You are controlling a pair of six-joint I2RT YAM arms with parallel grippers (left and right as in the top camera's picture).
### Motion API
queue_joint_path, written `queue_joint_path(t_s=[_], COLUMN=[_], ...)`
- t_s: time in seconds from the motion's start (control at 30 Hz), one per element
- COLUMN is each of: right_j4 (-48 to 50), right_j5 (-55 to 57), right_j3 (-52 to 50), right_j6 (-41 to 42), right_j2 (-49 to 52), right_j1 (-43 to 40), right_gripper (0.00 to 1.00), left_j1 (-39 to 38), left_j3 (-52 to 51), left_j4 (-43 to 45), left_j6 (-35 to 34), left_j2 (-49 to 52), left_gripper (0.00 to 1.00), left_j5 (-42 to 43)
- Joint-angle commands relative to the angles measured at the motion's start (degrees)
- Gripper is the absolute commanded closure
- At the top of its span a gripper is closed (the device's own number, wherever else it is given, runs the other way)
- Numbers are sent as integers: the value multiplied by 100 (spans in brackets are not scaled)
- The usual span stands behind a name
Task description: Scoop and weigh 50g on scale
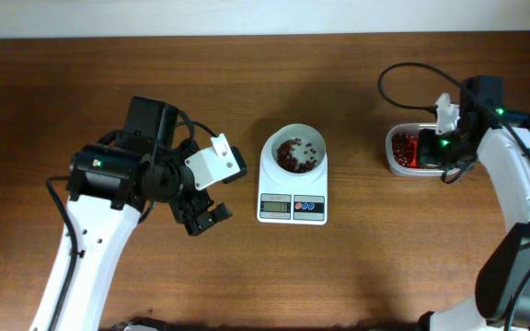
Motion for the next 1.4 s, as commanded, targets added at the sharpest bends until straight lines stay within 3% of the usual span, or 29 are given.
queue_joint_path(t_s=[0.0, 0.63, 1.37], right_j4=[17, 160, -267], right_j5=[-546, -1346, -3414], right_j3=[7, 2, 2], right_j6=[24, 22, -629], right_j2=[173, 787, 787], right_j1=[-195, -874, -1919], right_gripper=[96, 96, 96], left_j1=[22, 22, 22], left_j3=[-48, -48, -48], left_j4=[-4, -4, -4], left_j6=[87, 87, 87], left_j2=[-76, -74, -76], left_gripper=[1, 1, 1], left_j5=[24, 24, 24])
